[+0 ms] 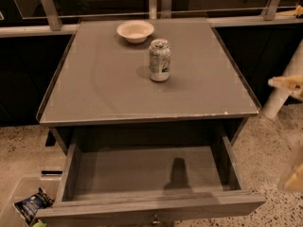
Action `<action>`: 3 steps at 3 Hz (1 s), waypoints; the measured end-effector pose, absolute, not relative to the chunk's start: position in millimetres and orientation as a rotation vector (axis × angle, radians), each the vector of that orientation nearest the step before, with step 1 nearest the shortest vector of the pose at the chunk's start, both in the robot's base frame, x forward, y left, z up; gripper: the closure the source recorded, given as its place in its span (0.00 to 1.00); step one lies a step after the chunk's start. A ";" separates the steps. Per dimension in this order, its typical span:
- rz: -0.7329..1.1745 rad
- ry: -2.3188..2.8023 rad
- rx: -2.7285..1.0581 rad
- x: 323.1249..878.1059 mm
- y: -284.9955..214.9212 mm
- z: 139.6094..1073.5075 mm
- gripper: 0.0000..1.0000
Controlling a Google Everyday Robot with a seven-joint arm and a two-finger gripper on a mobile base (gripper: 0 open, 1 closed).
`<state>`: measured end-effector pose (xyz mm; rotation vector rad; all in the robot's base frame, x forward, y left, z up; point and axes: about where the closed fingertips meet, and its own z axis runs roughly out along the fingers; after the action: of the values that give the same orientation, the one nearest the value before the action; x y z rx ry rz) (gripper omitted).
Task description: Close top drawer
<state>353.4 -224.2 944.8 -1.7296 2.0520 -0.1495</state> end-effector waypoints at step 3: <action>0.430 1.995 -1.907 205.0 -188.8 737.5 0.00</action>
Offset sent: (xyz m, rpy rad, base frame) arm -0.2121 0.0153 -0.2912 0.2758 0.5092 0.1688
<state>205.0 -188.8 737.5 -1.9072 1.9950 0.4301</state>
